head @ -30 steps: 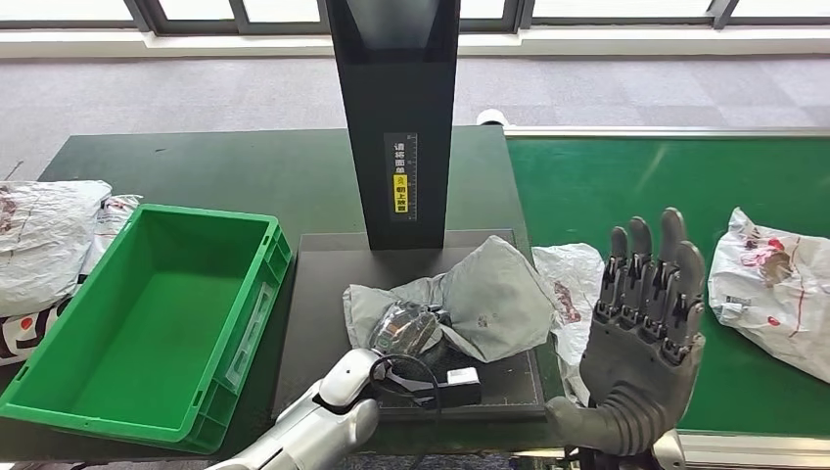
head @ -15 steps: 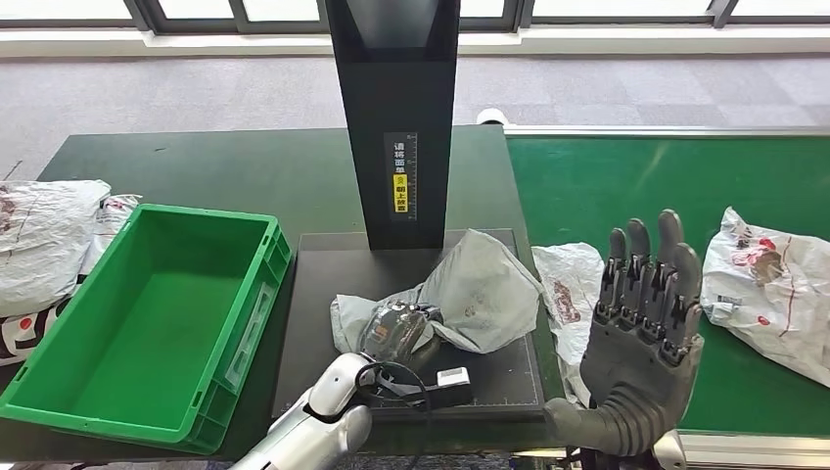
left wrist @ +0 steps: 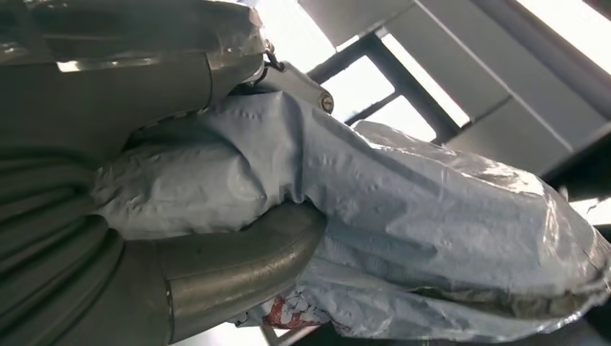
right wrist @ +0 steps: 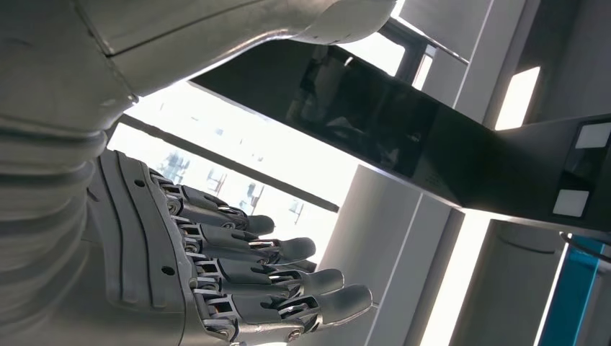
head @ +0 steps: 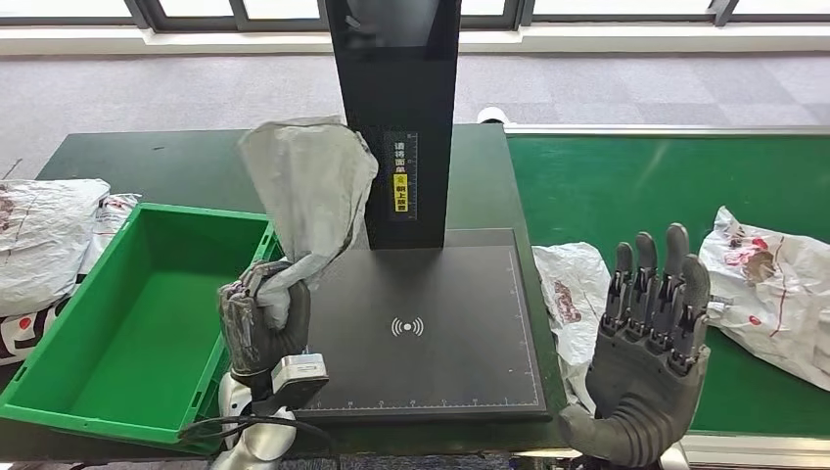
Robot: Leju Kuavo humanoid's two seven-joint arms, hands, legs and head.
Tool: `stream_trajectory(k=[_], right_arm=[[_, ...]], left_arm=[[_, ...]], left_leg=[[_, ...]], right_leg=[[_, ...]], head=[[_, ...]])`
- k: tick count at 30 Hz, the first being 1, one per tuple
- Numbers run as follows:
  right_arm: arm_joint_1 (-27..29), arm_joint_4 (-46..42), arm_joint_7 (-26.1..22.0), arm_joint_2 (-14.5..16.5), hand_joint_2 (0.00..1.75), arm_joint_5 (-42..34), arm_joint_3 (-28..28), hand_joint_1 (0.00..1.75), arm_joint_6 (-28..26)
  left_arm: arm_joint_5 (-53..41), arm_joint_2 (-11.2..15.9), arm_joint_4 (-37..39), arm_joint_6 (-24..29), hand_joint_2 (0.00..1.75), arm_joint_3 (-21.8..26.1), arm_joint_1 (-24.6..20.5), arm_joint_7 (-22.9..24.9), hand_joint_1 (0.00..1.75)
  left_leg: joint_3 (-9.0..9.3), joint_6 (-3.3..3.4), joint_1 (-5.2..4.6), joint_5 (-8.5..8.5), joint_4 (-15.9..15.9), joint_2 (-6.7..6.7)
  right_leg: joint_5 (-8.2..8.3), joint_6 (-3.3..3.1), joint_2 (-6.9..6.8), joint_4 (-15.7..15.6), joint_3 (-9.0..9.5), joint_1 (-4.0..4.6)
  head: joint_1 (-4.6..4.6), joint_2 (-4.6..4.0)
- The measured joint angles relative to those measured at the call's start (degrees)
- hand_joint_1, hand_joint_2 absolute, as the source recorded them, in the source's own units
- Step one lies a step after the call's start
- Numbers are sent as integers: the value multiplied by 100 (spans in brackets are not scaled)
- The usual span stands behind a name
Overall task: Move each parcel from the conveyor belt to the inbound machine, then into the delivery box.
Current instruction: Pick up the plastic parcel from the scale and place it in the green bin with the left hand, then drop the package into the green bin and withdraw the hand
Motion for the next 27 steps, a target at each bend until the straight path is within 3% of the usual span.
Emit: stream_trajectory(k=[11, 15, 18, 23, 25, 27], right_arm=[[15, 0, -1, -38, 175, -1, 0, 0, -14], [16, 0, -1, -46, 175, -26, 0, 0, -28], [14, 0, -1, -56, 175, -54, 0, 0, -18], [5, 0, -1, -57, 175, 20, -8, 0, 132], [8, -1, -1, -57, 175, 77, -20, 0, 191], [20, -7, 2, -57, 175, 144, -35, 0, 215]], left_arm=[[4, -14, -616, -1, 175, 273, 246, -31, 175], [322, -99, -744, -2, 175, 394, 307, -404, 175], [997, -224, -1035, -2, 175, 639, 431, -775, 175], [1687, -327, -1576, -2, 175, 1013, 668, -845, 175], [1663, -368, -1771, -2, 175, 1268, 717, -808, 175], [1056, -335, -1790, -2, 175, 1722, 602, -432, 175]], left_leg=[[0, 0, -1, 1, 1, 0], [-1, 0, 0, 1, 0, 1], [-1, 0, 0, 0, 0, 2], [-4, 0, 0, 0, 0, 0], [-4, 0, 0, 0, 0, 1], [-4, 1, 0, 2, 0, -2]], right_leg=[[3, 2, -1, 0, 2, -1], [3, 2, 0, 0, 1, 0], [3, 2, 0, 0, 0, 0], [1, 1, -1, 0, -1, 1], [1, 0, 0, 0, -4, 1], [0, 0, -2, 0, -8, 1]], head=[[0, 0], [0, 0], [0, 0], [1, 0], [1, 0], [1, 0]])
